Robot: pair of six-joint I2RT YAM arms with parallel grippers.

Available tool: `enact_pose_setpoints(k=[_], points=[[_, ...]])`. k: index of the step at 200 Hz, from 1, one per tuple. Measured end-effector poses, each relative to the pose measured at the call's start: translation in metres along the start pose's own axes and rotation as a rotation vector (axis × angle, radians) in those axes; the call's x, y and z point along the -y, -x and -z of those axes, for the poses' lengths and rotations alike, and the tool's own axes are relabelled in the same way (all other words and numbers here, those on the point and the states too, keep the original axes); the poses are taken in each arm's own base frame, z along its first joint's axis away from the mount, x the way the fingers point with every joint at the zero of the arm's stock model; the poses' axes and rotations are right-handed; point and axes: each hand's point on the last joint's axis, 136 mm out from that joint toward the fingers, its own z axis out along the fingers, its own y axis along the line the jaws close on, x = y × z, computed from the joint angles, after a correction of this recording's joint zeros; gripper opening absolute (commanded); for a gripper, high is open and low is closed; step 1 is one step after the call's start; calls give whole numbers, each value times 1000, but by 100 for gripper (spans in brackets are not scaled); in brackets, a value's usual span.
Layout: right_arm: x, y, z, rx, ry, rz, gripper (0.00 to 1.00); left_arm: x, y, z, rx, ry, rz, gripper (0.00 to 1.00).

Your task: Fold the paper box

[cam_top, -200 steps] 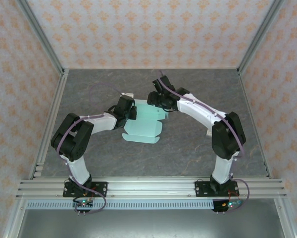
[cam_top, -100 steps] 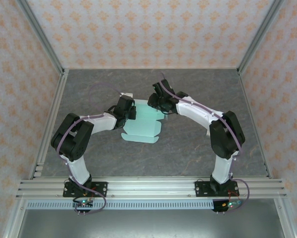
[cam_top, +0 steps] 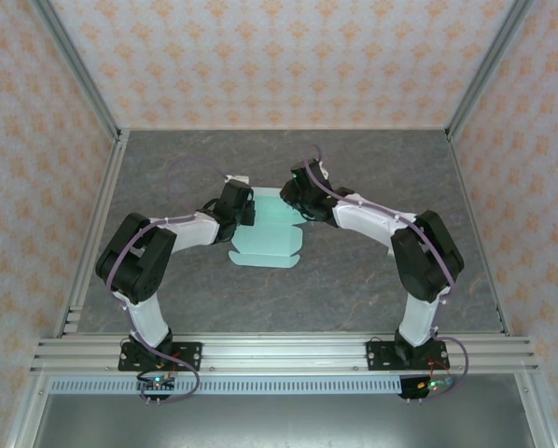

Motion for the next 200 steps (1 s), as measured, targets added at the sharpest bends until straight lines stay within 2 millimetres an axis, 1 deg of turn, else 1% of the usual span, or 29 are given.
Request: enact_pose_setpoints(k=[31, 71, 85, 99, 105, 109, 124, 144, 173, 187, 200], points=[[0, 1, -1, 19, 23, -50, 23, 0, 0, 0, 0, 1, 0, 0], [-1, 4, -1, 34, 32, -85, 23, -1, 0, 0, 1, 6, 1, 0], [-1, 5, -1, 42, 28, -85, 27, -1, 0, 0, 1, 6, 0, 0], [0, 7, 2, 52, 21, -73, 35, 0, 0, 0, 2, 4, 0, 0], [1, 8, 4, 56, 15, -69, 41, 1, 0, 0, 1, 1, 0, 0], [2, 8, 6, 59, 12, -61, 44, 1, 0, 0, 1, -1, -1, 0], [5, 10, 16, 74, -3, -32, 53, 4, -1, 1, 0, -8, -5, 0], [10, 12, 35, 92, -20, 24, 59, 7, -2, 1, 0, -13, -9, 0], [15, 11, 65, 112, -31, 131, 62, 8, -2, 1, -1, -14, -10, 0], [19, 2, 79, 111, -34, 186, 62, 8, -2, 1, -1, -14, -9, 0], [24, -11, 90, 102, -38, 241, 62, 8, -1, 2, 0, -14, -8, 0]])
